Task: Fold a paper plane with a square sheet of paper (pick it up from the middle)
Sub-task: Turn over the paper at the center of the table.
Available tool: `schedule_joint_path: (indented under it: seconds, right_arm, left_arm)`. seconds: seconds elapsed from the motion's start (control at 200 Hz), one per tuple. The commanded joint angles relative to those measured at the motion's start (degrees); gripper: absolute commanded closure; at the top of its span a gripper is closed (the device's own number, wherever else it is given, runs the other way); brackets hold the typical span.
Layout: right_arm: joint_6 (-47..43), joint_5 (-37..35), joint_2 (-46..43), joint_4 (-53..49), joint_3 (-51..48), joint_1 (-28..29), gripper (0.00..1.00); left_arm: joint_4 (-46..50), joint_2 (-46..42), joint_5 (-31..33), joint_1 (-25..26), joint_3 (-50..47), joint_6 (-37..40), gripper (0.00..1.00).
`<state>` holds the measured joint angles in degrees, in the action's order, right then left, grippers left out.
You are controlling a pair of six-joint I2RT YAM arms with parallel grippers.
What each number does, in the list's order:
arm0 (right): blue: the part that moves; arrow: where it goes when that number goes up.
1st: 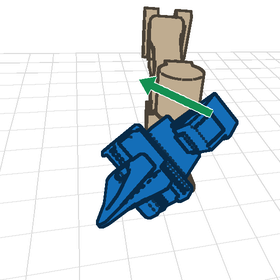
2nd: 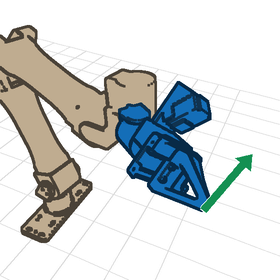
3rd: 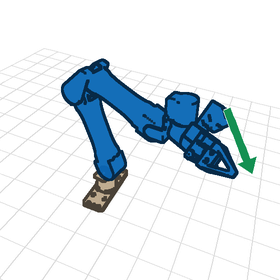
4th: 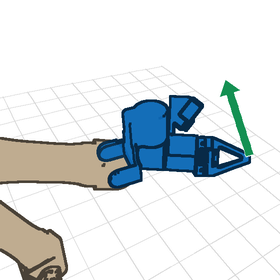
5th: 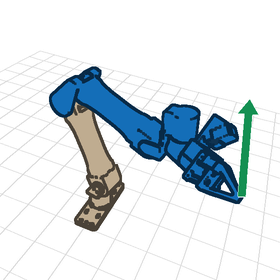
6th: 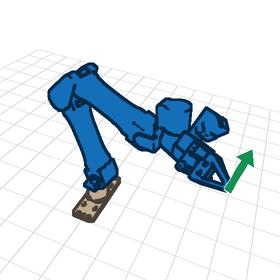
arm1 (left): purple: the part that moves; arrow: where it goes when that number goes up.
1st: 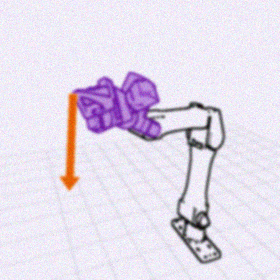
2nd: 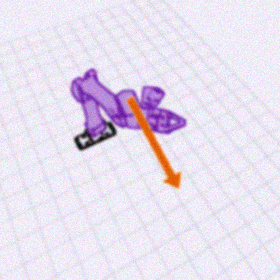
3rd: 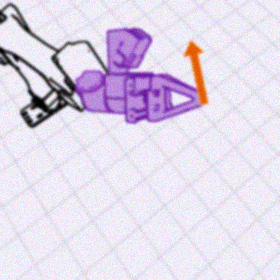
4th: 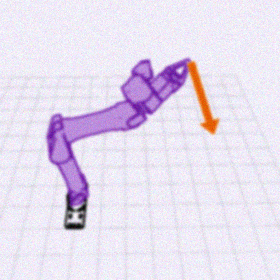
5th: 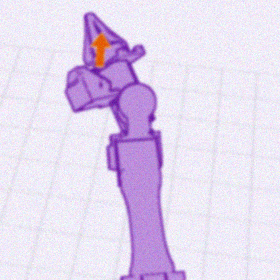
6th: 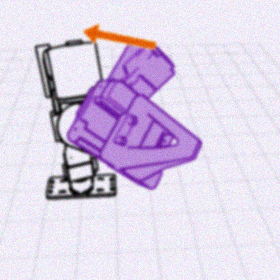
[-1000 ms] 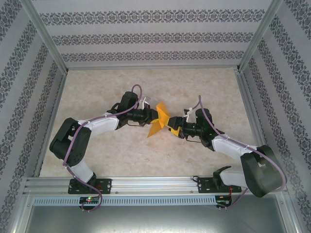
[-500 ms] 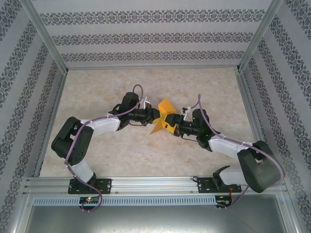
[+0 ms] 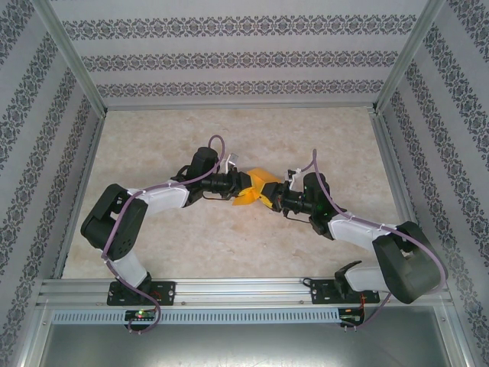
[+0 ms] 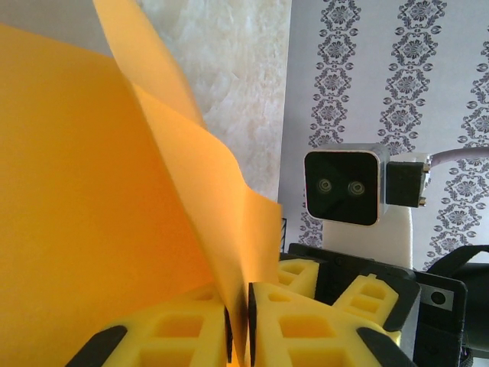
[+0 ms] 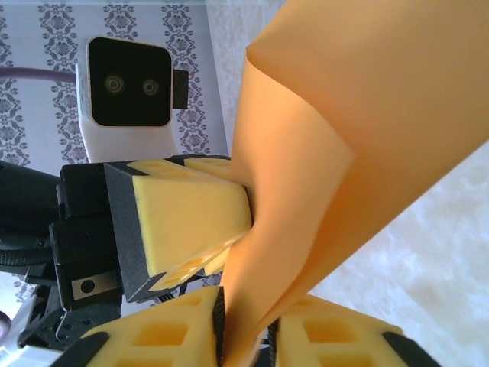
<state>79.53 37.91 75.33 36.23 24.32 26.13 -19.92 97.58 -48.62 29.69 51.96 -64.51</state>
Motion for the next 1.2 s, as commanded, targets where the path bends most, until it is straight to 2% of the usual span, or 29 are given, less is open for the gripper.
schedule_joint_path:
  seconds: [0.0, 0.17, 0.28, 0.335, 0.435, 0.595, 0.649, 0.769, 0.869, 0.964, 1.069, 1.194]
  right_arm:
    - [-0.73, -0.21, 0.43, 0.94, -0.39, 0.06, 0.8]
    - [-2.42, 0.06, -0.55, -1.56, -0.01, -0.2, 0.88]
    - [-7.55, -0.46, -3.04, -9.76, 1.74, -0.49, 0.91]
    - [-12.1, -0.94, -4.61, -17.5, 3.87, -0.48, 0.91]
    - [-17.87, -2.5, -6.78, -27.04, 6.27, -0.8, 0.9]
    - [-21.81, -2.87, -8.14, -32.0, 7.01, -2.36, 0.89]
    - [-24.79, -4.18, -8.82, -36.66, 8.17, -2.79, 0.89]
    - [-34.81, -10.91, -10.78, -51.49, 13.33, -3.0, 0.87]
    - [-45.4, -20.61, -10.79, -66.93, 20.16, -2.46, 0.87]
    - [-52.3, -29.0, -9.67, -77.0, 25.51, -1.43, 0.88]
    - [-56.61, -38.46, -5.74, -85.35, 30.42, 1.86, 0.9]
    - [-57.02, -46.62, -0.22, -89.5, 34.21, 6.92, 0.9]
  left_arm:
    - [0.39, -0.85, 0.06, 0.64, -0.03, 1.88, 0.82]
    - [2.49, -1.39, -0.1, 0.59, 0.93, 3.05, 0.73]
    - [5.18, -2.3, -0.08, 0.46, 1.86, 4.74, 0.6]
    - [6.91, -2.94, -0.14, 0.25, 2.26, 6.05, 0.56]
    - [8.26, -3.77, -0.55, 0.04, 2.79, 6.91, 0.54]
    - [9.78, -3.88, -1.17, -0.05, 3.53, 7.77, 0.51]
    - [10.39, -4.12, -1.33, -0.16, 3.67, 8.18, 0.5]
    - [12.96, -5.22, -1.43, -0.73, 4.0, 9.77, 0.47]
    - [15.44, -6.21, -1.48, -1.74, 4.02, 11.35, 0.44]
    - [18.24, -7.39, -1.43, -3.12, 3.85, 12.94, 0.43]
    - [19.67, -8.85, -1.59, -4.81, 3.01, 13.74, 0.42]
    - [21.11, -10.43, -2.01, -6.45, 1.74, 14.63, 0.41]
